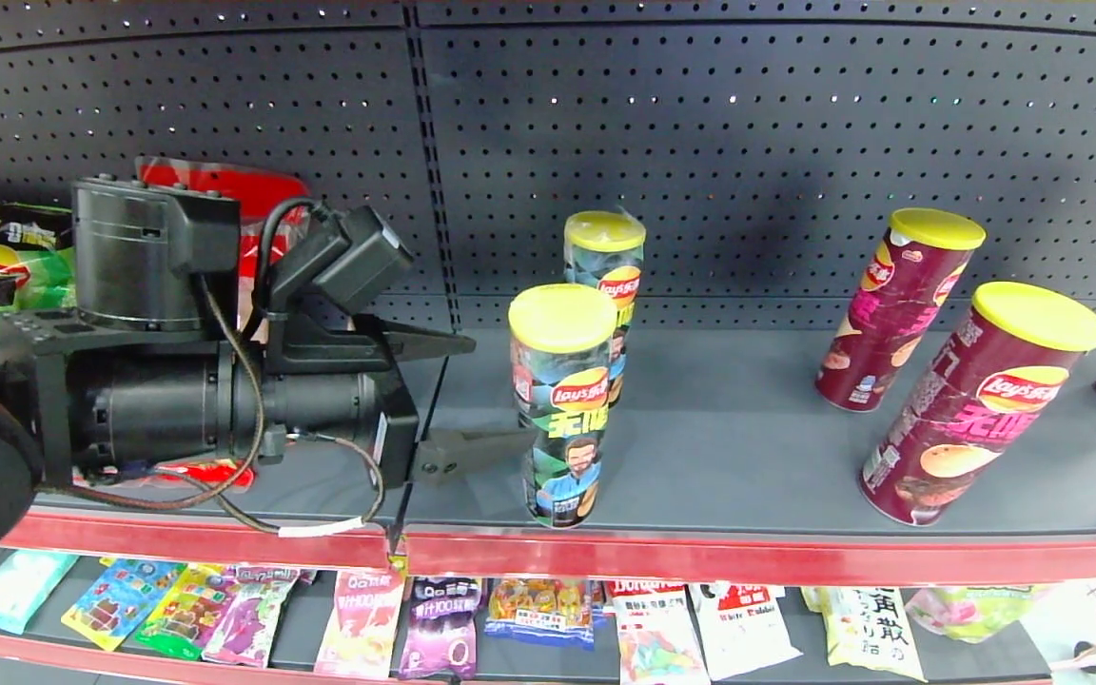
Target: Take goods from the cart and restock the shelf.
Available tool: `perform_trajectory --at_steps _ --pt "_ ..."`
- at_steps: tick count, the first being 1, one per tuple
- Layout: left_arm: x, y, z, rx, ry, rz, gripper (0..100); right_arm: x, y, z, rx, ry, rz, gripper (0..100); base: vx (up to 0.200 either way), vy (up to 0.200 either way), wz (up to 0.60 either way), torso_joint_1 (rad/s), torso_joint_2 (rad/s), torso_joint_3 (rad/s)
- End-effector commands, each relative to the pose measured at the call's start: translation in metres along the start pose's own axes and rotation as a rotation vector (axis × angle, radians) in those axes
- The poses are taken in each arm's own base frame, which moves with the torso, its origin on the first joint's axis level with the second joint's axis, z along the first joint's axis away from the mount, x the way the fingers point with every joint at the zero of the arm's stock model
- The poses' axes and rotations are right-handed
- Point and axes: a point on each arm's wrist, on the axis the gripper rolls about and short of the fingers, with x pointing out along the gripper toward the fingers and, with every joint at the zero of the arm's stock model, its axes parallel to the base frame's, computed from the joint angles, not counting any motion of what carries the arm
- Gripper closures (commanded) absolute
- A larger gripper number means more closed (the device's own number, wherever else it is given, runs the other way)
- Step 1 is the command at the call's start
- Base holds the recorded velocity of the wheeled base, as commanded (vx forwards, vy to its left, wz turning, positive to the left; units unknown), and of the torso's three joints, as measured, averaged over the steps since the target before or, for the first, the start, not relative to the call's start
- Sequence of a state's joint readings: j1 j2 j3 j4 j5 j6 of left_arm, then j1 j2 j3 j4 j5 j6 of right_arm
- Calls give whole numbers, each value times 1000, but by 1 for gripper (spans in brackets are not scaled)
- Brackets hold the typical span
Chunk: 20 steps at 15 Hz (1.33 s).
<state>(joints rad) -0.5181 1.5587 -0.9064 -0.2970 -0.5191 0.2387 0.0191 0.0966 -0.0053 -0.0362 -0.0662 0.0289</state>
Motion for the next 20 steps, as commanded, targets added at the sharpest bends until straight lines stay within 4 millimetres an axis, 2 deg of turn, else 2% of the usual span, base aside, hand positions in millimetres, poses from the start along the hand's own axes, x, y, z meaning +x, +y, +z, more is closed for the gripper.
perform_trajectory --at_steps 1,2,3,4,20 --pt "0 0 1 1 -3 -1 0 -3 1 -4 30 -13 -49 0 0 0 0 0 0 0" --pt "-1 0 0 1 -3 -1 0 -3 1 -4 34 -8 -51 0 0 0 0 0 0 0" --pt "-1 0 0 1 -3 -2 0 -7 1 -7 -34 -58 52 0 0 0 0 0 0 0" --pt "-1 0 1 2 -4 -2 0 -7 2 -7 -38 -53 64 0 0 0 0 0 0 0" --pt "8 6 -3 -9 15 6 0 -7 2 -7 -25 -56 65 0 0 0 0 0 0 0"
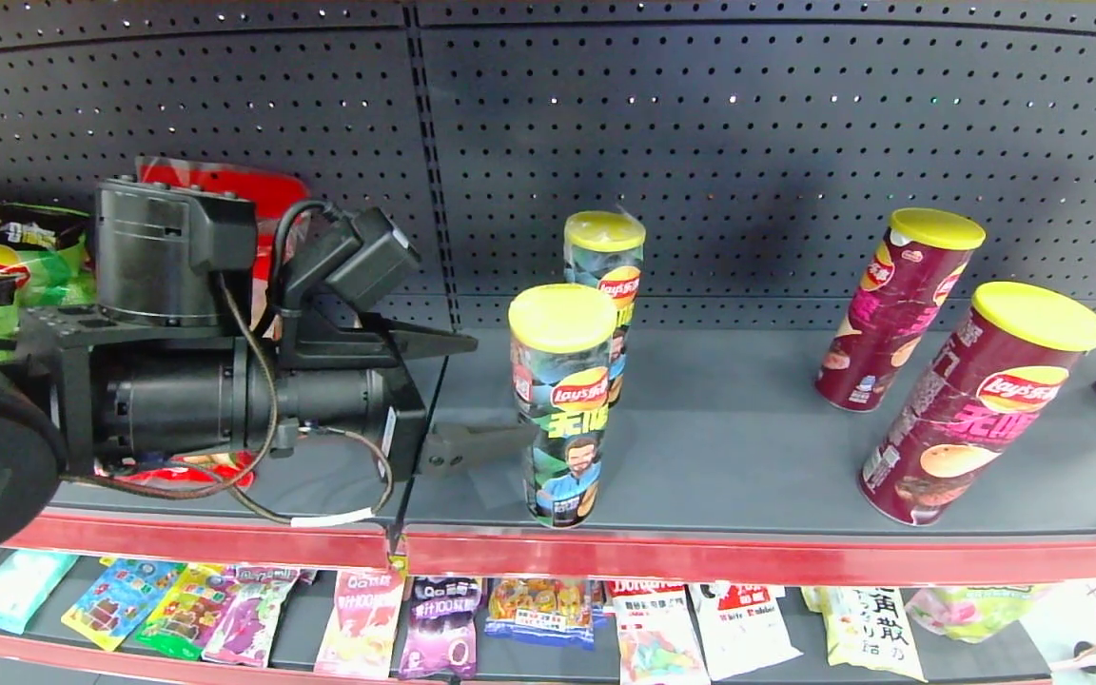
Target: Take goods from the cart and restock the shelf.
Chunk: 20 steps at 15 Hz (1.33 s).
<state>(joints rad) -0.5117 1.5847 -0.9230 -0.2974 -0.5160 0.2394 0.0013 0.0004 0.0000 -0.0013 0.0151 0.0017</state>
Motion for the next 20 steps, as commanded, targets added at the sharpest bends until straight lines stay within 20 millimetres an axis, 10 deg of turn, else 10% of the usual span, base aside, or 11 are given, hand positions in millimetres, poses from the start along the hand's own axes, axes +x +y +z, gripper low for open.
perform_trajectory --at_steps 1,20 --pt "4 2 -3 -6 12 -1 0 0 0 0 0 -1 0 0 0 0 0 0 0 0" --pt "49 10 2 1 20 -41 0 0 0 0 0 -1 0 0 0 0 0 0 0 0"
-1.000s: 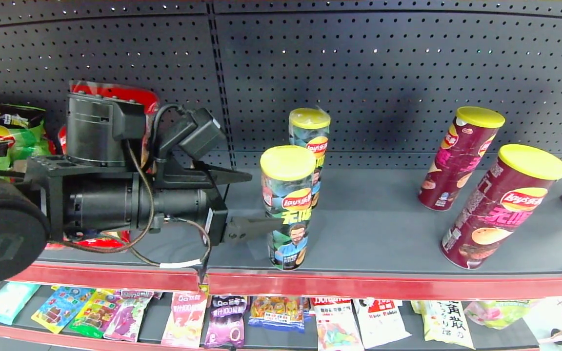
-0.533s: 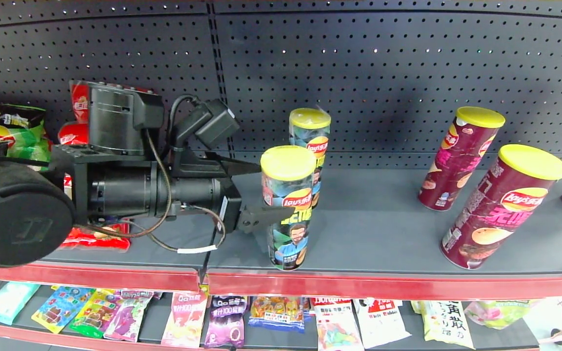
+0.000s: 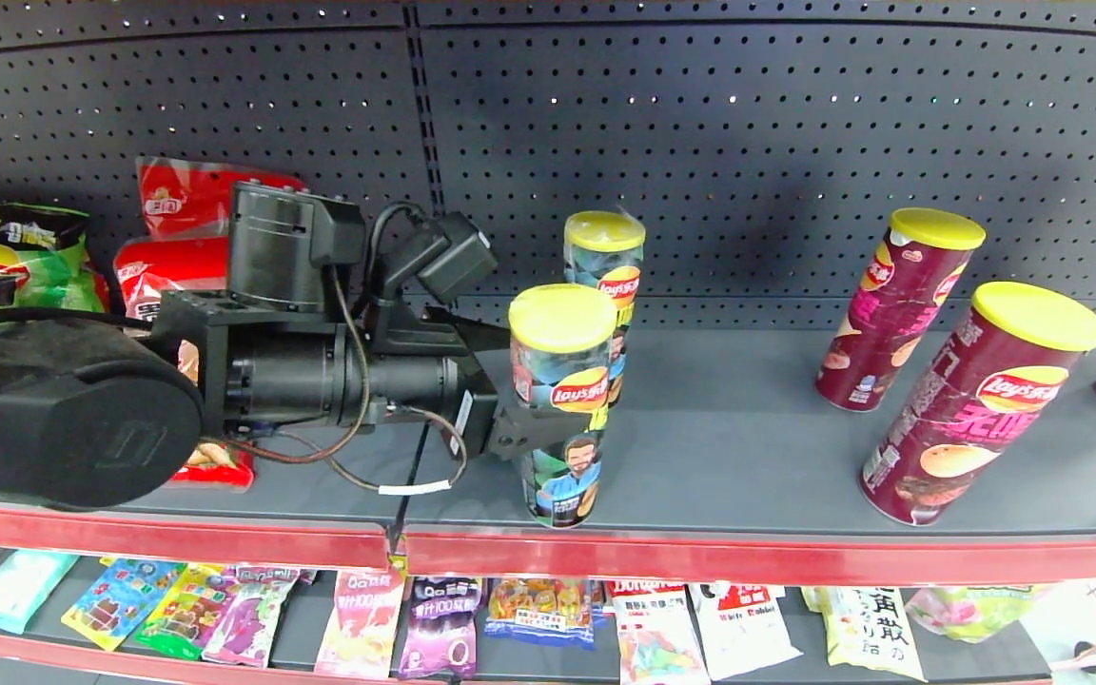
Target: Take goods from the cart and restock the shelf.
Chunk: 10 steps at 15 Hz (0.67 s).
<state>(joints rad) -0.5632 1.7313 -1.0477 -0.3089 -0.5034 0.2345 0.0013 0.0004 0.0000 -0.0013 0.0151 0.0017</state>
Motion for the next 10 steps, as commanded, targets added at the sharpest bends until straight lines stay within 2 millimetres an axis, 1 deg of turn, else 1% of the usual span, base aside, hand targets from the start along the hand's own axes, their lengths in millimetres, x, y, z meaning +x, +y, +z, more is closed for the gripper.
perform_trajectory --at_steps 1,7,10 --pt "7 3 -4 -6 13 -3 0 0 0 0 0 -1 0 0 0 0 0 0 0 0" --pt "17 3 -10 -13 31 -20 0 0 0 0 0 -1 0 0 0 0 0 0 0 0" --pt "21 5 -9 -12 30 -22 0 0 0 0 0 -1 0 0 0 0 0 0 0 0"
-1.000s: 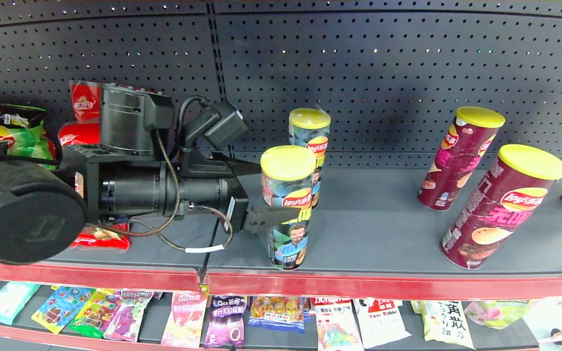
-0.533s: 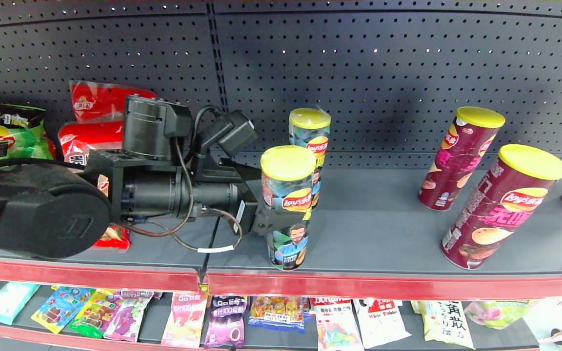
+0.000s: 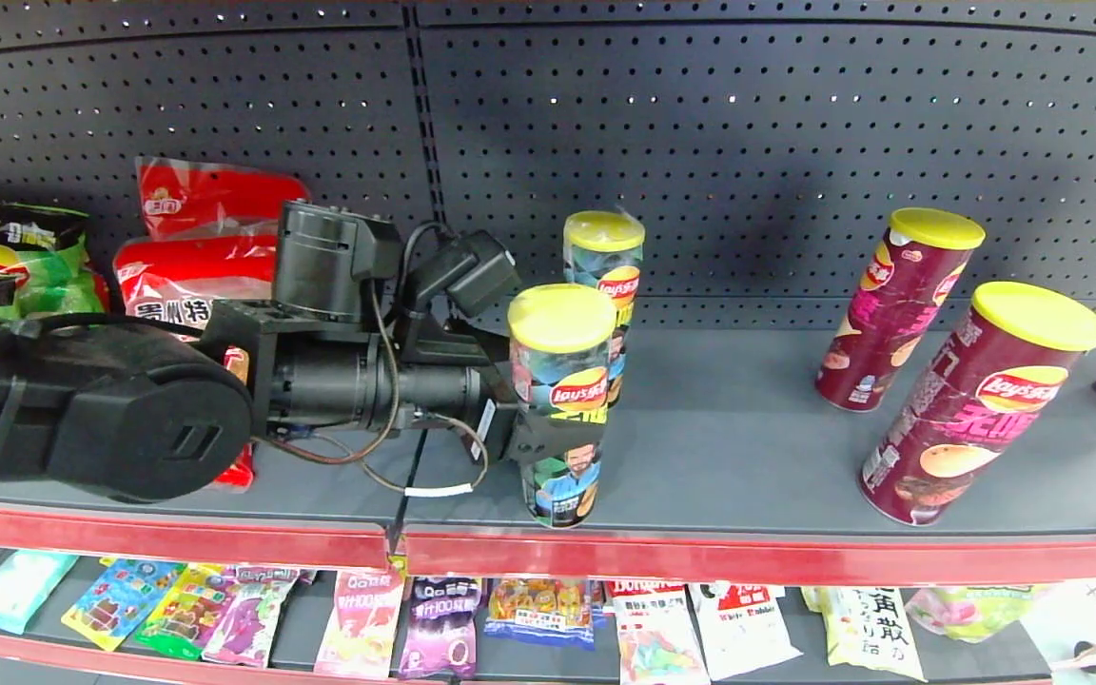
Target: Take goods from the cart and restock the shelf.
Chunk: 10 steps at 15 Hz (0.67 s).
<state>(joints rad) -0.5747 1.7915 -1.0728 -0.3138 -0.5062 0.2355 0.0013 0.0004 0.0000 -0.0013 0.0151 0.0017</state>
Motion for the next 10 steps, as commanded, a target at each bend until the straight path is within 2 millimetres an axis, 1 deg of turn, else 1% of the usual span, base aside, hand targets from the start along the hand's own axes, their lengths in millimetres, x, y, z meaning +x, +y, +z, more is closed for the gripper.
perform_trajectory --at_steps 1,7,10 --pt "6 2 -1 0 4 -4 0 0 0 0 0 -1 0 0 0 0 0 0 0 0" --pt "16 6 2 9 -3 -9 0 0 0 0 0 -1 0 0 0 0 0 0 0 0" --pt "18 6 0 8 3 -10 0 0 0 0 0 -1 0 0 0 0 0 0 0 0"
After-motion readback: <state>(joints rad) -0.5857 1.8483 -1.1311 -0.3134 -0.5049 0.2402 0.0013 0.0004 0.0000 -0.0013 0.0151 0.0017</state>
